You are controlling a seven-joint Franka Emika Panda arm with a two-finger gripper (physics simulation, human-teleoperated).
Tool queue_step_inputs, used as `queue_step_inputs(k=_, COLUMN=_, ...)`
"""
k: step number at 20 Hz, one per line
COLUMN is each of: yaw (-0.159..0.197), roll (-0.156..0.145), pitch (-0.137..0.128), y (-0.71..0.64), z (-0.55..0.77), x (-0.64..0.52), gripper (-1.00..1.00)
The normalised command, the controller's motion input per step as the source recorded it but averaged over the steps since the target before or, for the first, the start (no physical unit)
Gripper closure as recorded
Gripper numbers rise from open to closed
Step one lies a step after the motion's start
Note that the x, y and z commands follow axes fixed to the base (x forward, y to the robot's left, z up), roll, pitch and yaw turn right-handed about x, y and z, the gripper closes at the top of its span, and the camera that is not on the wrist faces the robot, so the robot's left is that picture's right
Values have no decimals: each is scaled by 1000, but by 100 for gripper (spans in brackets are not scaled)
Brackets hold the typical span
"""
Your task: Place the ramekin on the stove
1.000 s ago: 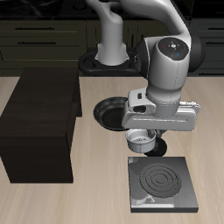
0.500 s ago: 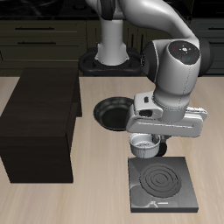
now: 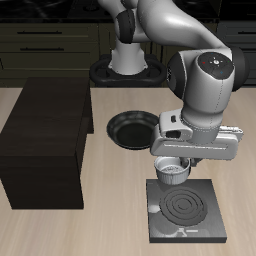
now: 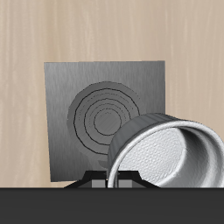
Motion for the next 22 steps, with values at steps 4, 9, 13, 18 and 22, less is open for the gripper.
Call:
queue_step_inputs(k=4, yaw=0, roll=-9, pitch=39, y=-4, z=-241, x=127, gripper=100)
queue_step_inputs(k=9, yaw=17, roll=-17, pitch=39, y=-6, z=-316, x=167, gripper=100)
queue_step_inputs(k=13, yaw=12, roll=11, pitch=46, y=127, z=-324, x=16, gripper=100)
queue_step_inputs(k=18, yaw=9, roll=2, pitch=22, y=89, z=-162, x=-30, gripper=100)
queue_step_inputs(k=22, yaw=58, roll=-8, pitch=27, y=13, z=-111, x=-15, gripper=-100)
